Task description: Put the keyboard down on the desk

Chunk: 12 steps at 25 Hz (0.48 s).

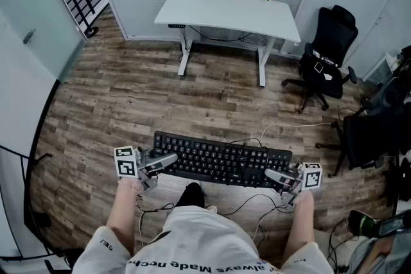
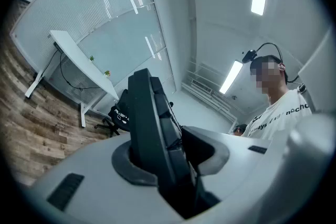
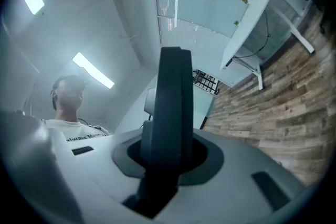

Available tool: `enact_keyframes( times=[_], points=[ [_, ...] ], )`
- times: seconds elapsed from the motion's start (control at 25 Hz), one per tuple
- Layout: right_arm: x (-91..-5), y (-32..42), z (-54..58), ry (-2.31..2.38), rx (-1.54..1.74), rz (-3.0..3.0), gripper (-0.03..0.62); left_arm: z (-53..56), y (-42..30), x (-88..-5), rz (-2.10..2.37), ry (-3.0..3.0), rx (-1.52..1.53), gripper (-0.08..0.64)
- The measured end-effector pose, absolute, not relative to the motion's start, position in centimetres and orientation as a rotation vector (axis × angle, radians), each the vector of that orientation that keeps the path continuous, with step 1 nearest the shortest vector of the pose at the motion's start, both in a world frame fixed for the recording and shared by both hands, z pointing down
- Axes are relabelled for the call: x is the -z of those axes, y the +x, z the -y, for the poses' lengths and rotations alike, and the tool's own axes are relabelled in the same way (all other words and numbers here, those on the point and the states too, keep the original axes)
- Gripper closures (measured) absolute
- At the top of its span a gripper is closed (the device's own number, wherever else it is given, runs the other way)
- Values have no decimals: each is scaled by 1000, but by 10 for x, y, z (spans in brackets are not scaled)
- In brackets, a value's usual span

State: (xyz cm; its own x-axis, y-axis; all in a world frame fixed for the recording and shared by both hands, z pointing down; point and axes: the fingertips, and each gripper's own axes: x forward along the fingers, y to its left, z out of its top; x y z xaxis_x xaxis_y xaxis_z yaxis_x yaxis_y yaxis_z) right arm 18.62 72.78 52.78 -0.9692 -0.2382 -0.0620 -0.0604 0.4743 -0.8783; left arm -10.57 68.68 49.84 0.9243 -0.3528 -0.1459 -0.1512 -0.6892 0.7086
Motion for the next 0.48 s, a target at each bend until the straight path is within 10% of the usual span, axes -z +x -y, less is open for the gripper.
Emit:
enact_keyframes(
  times=[0.48],
  points=[
    [-516, 153, -657, -272, 1462, -2609, 477, -622, -141, -492, 364, 2328, 382, 396]
  ],
)
